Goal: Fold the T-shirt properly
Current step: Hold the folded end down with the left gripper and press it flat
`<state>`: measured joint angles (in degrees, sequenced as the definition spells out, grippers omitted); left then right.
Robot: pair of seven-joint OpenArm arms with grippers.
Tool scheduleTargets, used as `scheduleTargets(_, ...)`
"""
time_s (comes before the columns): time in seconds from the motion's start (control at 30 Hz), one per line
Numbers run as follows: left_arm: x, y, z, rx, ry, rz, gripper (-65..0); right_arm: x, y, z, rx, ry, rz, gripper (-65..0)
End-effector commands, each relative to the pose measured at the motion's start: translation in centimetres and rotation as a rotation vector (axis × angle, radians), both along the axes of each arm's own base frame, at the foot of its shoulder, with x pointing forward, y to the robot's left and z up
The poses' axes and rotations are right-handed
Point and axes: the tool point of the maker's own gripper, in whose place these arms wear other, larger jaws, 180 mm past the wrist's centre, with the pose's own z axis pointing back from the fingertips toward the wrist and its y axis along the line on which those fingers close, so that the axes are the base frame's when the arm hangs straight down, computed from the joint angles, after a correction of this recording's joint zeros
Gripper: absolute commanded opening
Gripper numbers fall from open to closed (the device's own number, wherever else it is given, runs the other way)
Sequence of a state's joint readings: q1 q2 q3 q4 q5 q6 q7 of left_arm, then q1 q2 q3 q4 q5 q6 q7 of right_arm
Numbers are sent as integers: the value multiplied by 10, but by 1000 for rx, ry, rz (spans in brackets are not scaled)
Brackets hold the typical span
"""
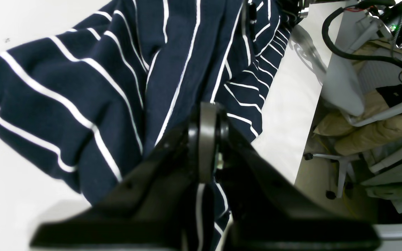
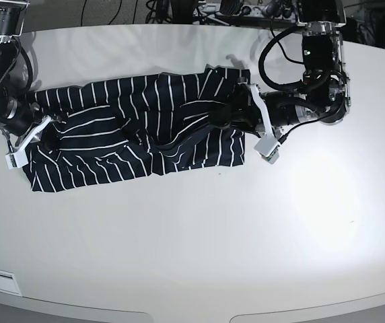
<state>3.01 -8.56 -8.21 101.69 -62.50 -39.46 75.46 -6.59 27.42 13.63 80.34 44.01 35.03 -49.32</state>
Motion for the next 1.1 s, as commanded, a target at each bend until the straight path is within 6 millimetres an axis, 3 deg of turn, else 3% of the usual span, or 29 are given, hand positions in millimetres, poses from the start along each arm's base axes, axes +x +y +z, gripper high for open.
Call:
scheduleTargets(0.0,5,-2,12,-19,-44,-7,-650,-37,-10,-30,-106,190,46,-650)
scheduleTargets(0.03,5,-1,11,-16,-42,-9,-633,-37,-10,-30,-106,190,46,-650)
scheduleTargets(0.13,4,-1,10,-9,-39,-12,-372,-37,-10,-30,-105,189,46,-650)
scheduleTargets(0.17,4,0,9,-2,-39,-10,-308,-37,-10,-30,-105,189,46,-650)
scheduleTargets(0.2,4,1,7,9,-38,-9,-283,-37,-10,-30,-105,189,46,-650)
scheduleTargets(0.5,5,3,4,32,-38,-4,-294,-37,-10,-30,-105,189,46,-650)
scheduleTargets(0.53,6,3,5,29,-41,0,-341,-37,-10,-30,-105,189,46,-650)
scheduleTargets(0.63,7,5,3,44,-43,6,-622,-37,-10,-30,-105,189,46,-650)
scheduleTargets(0.67,7,5,3,43,-44,6,-650,-37,-10,-30,-105,189,46,-650)
scheduleTargets(0.83,9,2,8,14,-55,14,-650,-37,-10,-30,-105,189,45,-650)
scheduleTargets(1.07,7,-10,30,-127,-65,-4,-650,-37,-10,-30,-105,189,46,-650)
